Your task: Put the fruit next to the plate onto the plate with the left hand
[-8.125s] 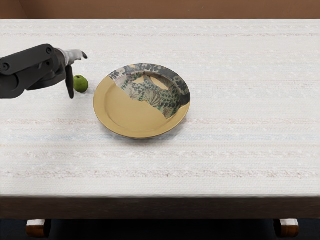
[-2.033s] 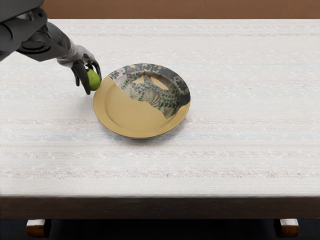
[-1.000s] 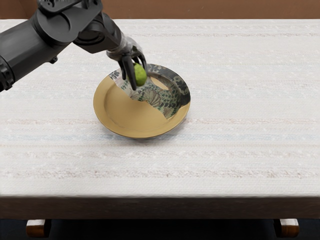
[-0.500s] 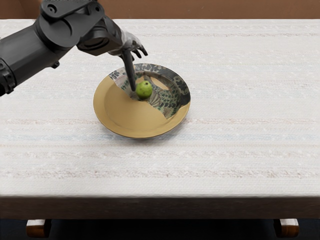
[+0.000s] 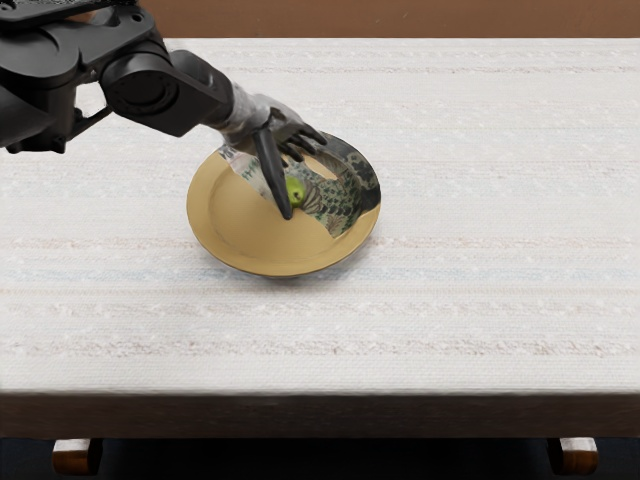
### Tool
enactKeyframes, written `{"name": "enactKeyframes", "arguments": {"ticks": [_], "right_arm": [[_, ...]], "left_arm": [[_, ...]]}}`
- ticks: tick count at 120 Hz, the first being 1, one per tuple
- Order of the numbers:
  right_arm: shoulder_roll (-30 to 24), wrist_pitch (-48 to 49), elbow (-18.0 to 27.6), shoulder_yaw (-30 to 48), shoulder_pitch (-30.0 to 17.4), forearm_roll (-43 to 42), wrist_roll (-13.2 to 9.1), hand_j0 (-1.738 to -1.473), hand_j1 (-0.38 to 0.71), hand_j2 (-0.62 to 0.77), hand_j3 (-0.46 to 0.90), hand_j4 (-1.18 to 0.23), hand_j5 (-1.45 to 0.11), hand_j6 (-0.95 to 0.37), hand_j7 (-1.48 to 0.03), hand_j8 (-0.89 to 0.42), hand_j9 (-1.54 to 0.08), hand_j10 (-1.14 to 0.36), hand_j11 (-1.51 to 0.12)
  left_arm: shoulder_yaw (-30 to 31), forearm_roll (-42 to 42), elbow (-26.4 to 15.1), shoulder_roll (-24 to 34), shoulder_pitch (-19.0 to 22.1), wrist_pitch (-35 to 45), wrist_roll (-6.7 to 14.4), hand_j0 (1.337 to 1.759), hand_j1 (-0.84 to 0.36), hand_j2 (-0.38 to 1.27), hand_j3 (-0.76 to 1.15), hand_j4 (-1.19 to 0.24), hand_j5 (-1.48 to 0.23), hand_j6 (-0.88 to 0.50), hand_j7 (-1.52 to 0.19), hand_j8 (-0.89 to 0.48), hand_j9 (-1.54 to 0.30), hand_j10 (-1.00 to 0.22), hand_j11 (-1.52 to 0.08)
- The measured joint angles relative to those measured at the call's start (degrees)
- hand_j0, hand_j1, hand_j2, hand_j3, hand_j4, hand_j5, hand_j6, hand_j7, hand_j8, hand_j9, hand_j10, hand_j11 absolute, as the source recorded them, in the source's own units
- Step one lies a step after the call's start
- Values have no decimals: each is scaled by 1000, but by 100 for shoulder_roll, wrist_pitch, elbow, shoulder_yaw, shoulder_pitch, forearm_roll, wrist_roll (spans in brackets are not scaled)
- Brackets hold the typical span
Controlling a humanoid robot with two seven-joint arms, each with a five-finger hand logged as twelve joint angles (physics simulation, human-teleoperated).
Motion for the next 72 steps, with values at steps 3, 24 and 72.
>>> {"name": "enactKeyframes", "arguments": {"ticks": [3,24,72], "right_arm": [[0,0,2,0,3,0,0,-1658,-310,-7,0,-33,-43,-33,-43,-33,-43,-33,-43],[0,0,7,1,13,0,-1,-1658,-310,-7,0,-33,-43,-33,-43,-33,-43,-33,-43],[0,5,18,1,15,0,-1,-1658,-310,-7,0,-33,-43,-33,-43,-33,-43,-33,-43]], "left_arm": [[-25,-96,-135,86,8,-3,0,1658,335,4,0,-14,-20,-12,-19,-14,-19,-15,-19],[-264,-778,-981,818,295,-15,0,1658,333,3,0,-14,-19,-14,-18,-14,-18,-15,-18],[-861,-1956,-2150,2697,1239,-709,-4,1658,331,3,0,-15,-20,-15,-20,-15,-20,-15,-20]]}}
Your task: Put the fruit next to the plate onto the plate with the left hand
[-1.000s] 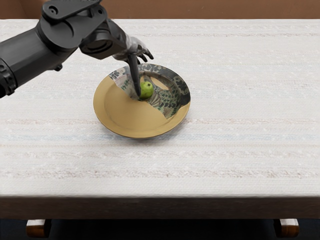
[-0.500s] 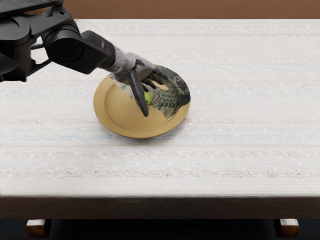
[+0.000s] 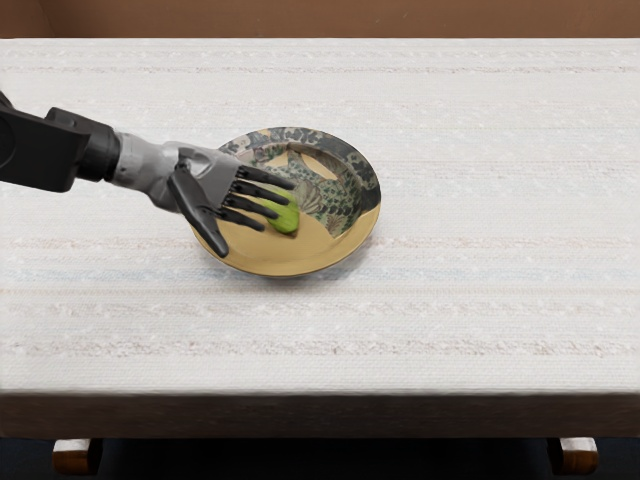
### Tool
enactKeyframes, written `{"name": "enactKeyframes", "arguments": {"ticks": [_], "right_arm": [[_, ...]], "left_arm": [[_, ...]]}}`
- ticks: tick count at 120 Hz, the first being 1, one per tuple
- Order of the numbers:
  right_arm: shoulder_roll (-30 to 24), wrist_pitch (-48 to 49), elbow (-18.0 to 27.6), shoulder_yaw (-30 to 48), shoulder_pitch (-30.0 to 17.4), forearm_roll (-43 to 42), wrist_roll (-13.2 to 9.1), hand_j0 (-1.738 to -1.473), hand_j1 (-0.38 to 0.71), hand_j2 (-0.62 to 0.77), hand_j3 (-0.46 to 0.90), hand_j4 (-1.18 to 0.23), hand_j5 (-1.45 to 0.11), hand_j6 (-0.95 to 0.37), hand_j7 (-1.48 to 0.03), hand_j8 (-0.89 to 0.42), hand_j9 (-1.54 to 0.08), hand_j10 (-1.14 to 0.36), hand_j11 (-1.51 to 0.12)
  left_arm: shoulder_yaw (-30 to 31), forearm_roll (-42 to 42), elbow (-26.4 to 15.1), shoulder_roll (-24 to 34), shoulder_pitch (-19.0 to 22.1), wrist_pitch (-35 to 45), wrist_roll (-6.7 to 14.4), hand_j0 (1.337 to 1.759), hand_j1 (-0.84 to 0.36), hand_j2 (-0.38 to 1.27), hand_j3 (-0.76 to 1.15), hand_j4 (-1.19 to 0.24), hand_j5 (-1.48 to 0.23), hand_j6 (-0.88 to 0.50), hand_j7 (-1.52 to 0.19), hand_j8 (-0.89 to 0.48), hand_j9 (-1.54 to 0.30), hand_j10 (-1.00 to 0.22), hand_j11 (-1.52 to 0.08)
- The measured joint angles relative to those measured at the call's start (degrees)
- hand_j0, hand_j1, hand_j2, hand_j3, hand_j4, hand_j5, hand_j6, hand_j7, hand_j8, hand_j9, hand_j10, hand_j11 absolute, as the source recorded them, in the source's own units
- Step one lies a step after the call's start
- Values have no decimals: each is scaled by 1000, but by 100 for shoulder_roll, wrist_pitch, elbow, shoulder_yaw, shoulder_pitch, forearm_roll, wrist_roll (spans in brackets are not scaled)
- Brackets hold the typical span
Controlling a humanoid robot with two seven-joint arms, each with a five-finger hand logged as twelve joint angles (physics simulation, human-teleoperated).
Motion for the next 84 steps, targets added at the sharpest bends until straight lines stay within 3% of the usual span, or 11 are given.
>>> {"name": "enactKeyframes", "arguments": {"ticks": [19,27,31,41,60,84], "right_arm": [[0,3,7,0,4,0,0,-1658,-310,-7,0,-33,-43,-33,-43,-33,-43,-33,-43],[0,7,8,0,6,0,0,-1658,-310,-7,0,-33,-43,-33,-43,-33,-43,-33,-43],[0,9,9,0,7,0,0,-1658,-310,-7,0,-33,-43,-33,-43,-33,-43,-33,-43],[0,12,62,0,8,-4,0,-1658,-310,-7,0,-33,-43,-33,-43,-33,-43,-33,-43],[0,12,111,0,16,-8,0,-1658,-310,-7,0,-33,-43,-33,-43,-33,-43,-33,-43],[0,12,125,0,25,-9,0,-1658,-310,-7,0,-33,-43,-33,-43,-33,-43,-33,-43]], "left_arm": [[-52,-334,-329,755,223,-78,-11,1658,326,3,0,-19,-25,-19,-25,-19,-25,-19,-25],[-252,-425,-447,1056,812,-132,-18,1658,324,3,0,-21,-27,-20,-27,-20,-27,-21,-27],[-369,-460,-484,1176,900,-166,-17,1658,323,4,0,-21,-28,-20,-28,-21,-28,-21,-28],[-538,-511,-521,1358,924,-215,8,1658,325,3,0,-19,-26,-19,-26,-19,-26,-19,-26],[-643,-537,-504,1796,975,-246,280,1658,331,2,0,-14,-19,-14,-19,-14,-19,-14,-19],[-680,-555,-492,2147,1009,-255,354,1658,341,0,0,-5,-8,-4,-8,-5,-8,-5,-8]]}}
